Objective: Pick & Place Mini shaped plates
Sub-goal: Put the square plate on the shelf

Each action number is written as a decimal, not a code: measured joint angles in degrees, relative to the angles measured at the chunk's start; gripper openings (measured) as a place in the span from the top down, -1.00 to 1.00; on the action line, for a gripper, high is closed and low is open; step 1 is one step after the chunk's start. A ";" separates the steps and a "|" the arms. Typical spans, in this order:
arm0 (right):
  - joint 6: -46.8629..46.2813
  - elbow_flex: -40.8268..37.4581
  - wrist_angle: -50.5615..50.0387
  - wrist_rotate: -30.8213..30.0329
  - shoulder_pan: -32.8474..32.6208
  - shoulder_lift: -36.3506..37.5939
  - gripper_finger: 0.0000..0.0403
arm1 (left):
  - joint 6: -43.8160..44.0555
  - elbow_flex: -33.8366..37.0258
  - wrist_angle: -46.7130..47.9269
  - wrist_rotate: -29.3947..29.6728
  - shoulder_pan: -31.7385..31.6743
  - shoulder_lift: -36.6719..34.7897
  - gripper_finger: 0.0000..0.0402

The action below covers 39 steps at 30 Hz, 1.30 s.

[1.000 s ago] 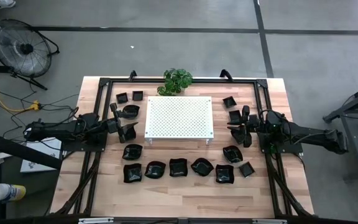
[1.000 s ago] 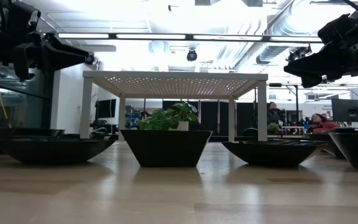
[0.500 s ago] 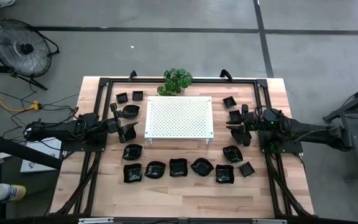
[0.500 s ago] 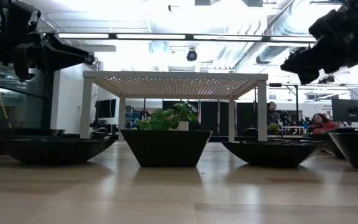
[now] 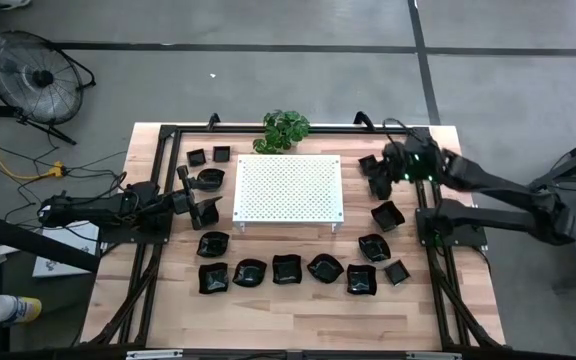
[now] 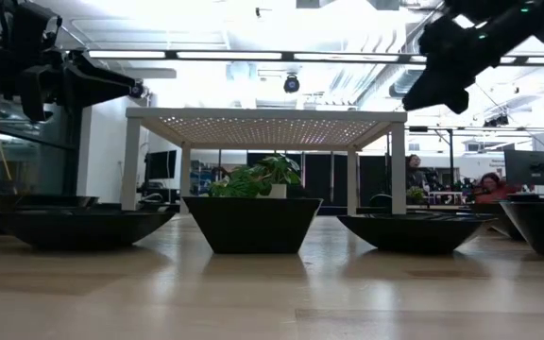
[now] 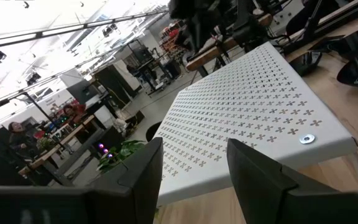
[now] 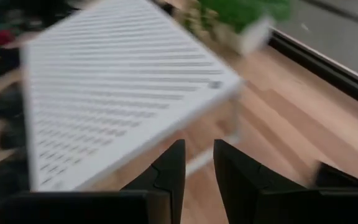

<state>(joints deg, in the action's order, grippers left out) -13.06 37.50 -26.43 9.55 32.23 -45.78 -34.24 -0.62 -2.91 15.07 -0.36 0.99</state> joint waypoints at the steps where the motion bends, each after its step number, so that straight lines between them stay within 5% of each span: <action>1: -0.02 1.44 -1.45 -0.01 1.59 -1.49 0.61 | 0.00 0.00 -0.01 0.00 0.00 -0.01 0.13; 14: 2.44 18.37 -20.85 -0.17 15.89 -22.05 0.61 | 0.00 0.00 -0.01 0.00 0.00 -0.01 0.13; 20: 3.00 22.72 -29.39 -9.02 19.13 -31.01 0.61 | 0.00 0.00 -0.01 0.00 0.00 -0.02 0.13; 24: 3.14 22.90 -29.62 -13.15 20.39 -35.46 0.61 | 0.00 0.00 -0.01 0.01 0.00 -0.02 0.13; 39: 4.26 22.87 -26.76 -12.53 22.58 -48.41 0.61 | 0.00 0.00 -0.01 0.00 0.02 0.00 0.13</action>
<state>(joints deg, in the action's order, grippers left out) -8.80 60.37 -53.19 -2.98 54.81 -94.19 -34.24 -0.62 -2.92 15.07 -0.34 0.99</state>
